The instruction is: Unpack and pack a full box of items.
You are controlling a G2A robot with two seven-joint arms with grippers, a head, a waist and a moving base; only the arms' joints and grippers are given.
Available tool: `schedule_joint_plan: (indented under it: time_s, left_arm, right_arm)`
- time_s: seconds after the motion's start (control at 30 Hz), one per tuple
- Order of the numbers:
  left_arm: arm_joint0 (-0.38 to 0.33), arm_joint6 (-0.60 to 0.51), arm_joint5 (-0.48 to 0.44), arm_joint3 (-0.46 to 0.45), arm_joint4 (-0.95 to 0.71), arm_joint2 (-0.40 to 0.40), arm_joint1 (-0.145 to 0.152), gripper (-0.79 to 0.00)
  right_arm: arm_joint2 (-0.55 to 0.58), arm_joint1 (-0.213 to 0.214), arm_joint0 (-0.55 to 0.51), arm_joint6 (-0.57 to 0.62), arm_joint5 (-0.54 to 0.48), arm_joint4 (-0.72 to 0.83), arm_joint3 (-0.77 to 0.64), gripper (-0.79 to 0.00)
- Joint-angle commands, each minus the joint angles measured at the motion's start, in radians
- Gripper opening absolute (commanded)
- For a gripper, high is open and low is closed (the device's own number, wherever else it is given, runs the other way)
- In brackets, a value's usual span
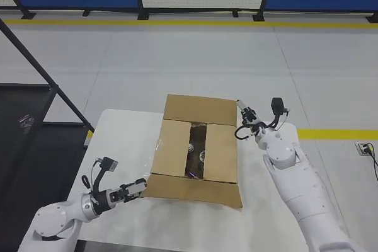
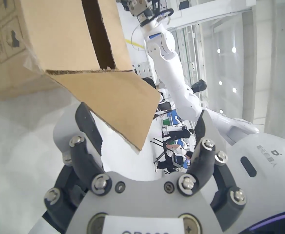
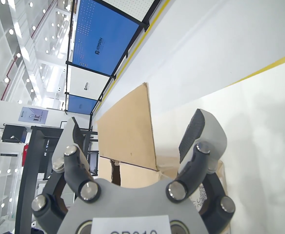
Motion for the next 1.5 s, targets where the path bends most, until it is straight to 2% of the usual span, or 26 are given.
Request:
schedule_joint_plan:
  time_s: [0.0, 0.13, 0.37, 0.63, 0.8, 0.93, 1.1, 1.33, 1.47]
  left_arm:
    - [-0.001, 0.048, 0.006, -0.007, 0.016, 0.01, -0.001, 0.0]
    - [-0.003, 0.099, 0.014, -0.018, 0.001, 0.022, -0.002, 0.0]
    - [-0.007, 0.16, 0.02, -0.043, -0.047, 0.035, -0.004, 0.0]
    - [-0.022, 0.199, 0.024, -0.071, -0.057, 0.064, -0.005, 0.0]
    - [-0.022, 0.309, 0.027, -0.085, -0.038, 0.064, -0.008, 0.0]
    - [-0.024, 0.447, 0.037, -0.105, 0.033, 0.085, -0.014, 0.0]
    - [-0.038, 0.553, 0.056, -0.113, 0.099, 0.119, -0.022, 0.0]
    - [-0.08, 0.665, 0.092, -0.101, 0.179, 0.181, -0.034, 0.0]
    - [-0.099, 0.714, 0.112, -0.085, 0.232, 0.215, -0.041, 0.0]
  right_arm:
    - [-0.007, -0.007, 0.034, 0.023, -0.032, 0.026, 0.067, 0.0]
    - [-0.022, -0.024, 0.085, 0.04, -0.089, 0.062, 0.177, 0.0]
    - [-0.015, -0.047, 0.149, 0.137, -0.209, 0.184, 0.311, 0.0]
    - [0.007, -0.056, 0.193, 0.24, -0.315, 0.274, 0.38, 0.0]
    - [0.038, -0.048, 0.201, 0.32, -0.374, 0.334, 0.395, 0.0]
    - [0.058, -0.035, 0.192, 0.364, -0.432, 0.351, 0.375, 0.0]
    - [0.077, -0.015, 0.169, 0.415, -0.475, 0.342, 0.317, 0.0]
    - [0.116, 0.025, 0.091, 0.602, -0.493, 0.353, 0.133, 0.0]
    - [0.144, 0.046, 0.035, 0.726, -0.443, 0.394, 0.011, 0.0]
